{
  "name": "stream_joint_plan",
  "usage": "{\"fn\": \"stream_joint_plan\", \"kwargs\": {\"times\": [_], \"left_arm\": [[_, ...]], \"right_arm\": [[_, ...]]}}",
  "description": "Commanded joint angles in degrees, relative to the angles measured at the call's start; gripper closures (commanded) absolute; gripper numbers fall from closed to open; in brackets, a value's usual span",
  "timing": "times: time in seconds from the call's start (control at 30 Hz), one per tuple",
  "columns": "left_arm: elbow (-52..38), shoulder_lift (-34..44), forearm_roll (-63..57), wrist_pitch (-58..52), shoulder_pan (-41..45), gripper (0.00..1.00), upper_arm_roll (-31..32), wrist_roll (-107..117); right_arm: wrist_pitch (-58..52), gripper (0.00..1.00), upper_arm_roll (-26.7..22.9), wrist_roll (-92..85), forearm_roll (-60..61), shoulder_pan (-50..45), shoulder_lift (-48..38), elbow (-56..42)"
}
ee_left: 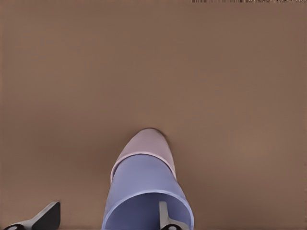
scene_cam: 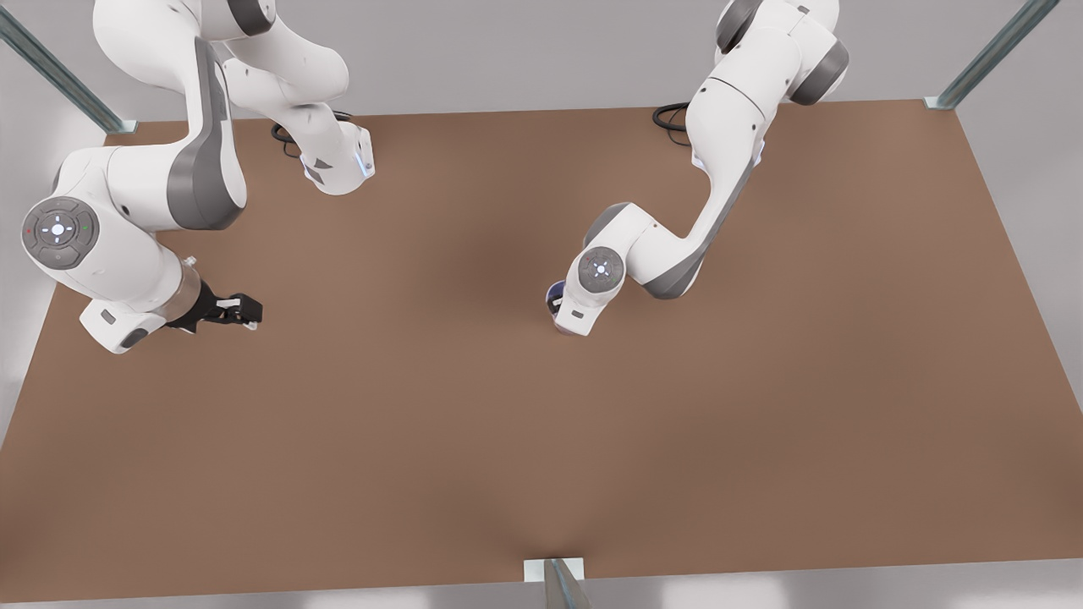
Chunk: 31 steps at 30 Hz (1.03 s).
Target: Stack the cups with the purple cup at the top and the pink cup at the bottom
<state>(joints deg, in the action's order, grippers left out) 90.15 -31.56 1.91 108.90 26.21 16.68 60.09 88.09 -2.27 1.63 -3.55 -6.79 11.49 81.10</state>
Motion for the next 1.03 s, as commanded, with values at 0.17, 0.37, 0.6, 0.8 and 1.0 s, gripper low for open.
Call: {"fn": "stream_joint_plan", "kwargs": {"times": [0.17,0.37,0.6,0.8,1.0], "left_arm": [[0.1,0.4,-0.2,-0.2,-0.4,0.01,0.0,0.4],[0.1,0.7,-0.2,-0.4,-0.7,0.01,0.0,0.4],[-11.7,3.0,0.6,-14.5,-1.3,0.01,-5.8,-2.3],[-19.1,9.9,-2.5,-25.7,-16.5,0.01,-19.2,-57.7],[-10.0,16.4,-5.6,-24.7,-15.9,0.00,-19.7,-60.7]], "right_arm": [[0.0,0.00,0.0,-0.1,0.0,-0.1,-0.2,-0.1],[0.0,0.00,0.0,-0.1,-0.1,0.0,-0.1,0.0],[0.2,0.00,0.1,0.0,-0.5,-0.6,0.6,-1.5],[-2.0,0.00,-5.8,-0.9,4.3,1.2,0.0,-6.2],[-2.0,0.00,-5.6,-0.7,4.4,1.1,0.4,-6.1]]}}
